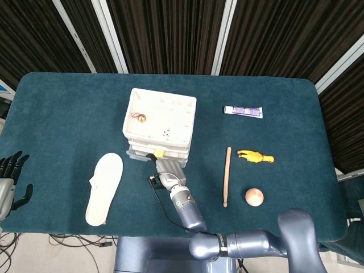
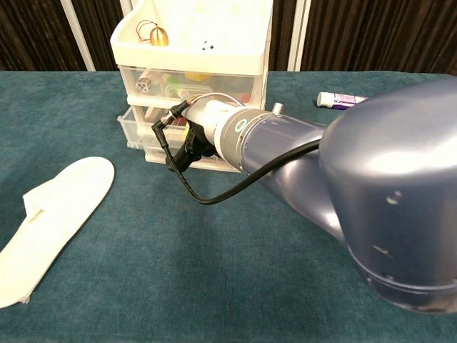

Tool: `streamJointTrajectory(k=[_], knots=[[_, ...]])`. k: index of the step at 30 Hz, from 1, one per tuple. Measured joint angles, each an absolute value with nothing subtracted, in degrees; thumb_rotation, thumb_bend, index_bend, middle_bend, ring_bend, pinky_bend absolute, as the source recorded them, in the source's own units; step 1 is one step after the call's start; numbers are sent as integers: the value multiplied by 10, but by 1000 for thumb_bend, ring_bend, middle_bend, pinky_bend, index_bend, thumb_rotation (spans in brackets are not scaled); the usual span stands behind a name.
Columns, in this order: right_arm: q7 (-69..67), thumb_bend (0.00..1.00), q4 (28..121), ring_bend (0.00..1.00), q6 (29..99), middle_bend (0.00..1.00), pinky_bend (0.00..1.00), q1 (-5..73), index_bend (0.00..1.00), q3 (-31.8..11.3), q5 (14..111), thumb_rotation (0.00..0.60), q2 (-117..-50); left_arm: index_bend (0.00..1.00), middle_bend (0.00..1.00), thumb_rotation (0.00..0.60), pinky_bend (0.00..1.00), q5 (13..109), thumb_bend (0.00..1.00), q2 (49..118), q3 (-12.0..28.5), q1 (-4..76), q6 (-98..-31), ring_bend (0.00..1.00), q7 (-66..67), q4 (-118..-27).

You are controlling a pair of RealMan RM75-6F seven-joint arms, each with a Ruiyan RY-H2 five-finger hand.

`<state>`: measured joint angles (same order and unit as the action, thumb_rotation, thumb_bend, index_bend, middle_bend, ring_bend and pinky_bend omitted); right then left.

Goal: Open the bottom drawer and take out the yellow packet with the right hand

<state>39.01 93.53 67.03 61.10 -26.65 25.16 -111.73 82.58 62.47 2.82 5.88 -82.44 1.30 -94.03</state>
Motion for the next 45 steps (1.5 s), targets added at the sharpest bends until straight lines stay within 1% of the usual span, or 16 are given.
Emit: streamJointTrajectory(k=[8,18,45], knots=[[389,520,945,1000,674,911,1000,613,231,-262,253,600,-1114,54,0,600,0,828,463,626,27,58,-826,0,13,-940],[396,521,963,1000,681,911,1000,613,231,-246,250,600,-1111,54,0,600,0,826,463,626,28,58,-825,0,14,-941],[411,521,998,1000,708,911,1000,608,231,-230,238,600,-1103,54,0,600,0,828,463,624,27,59,-823,0,15,-941]])
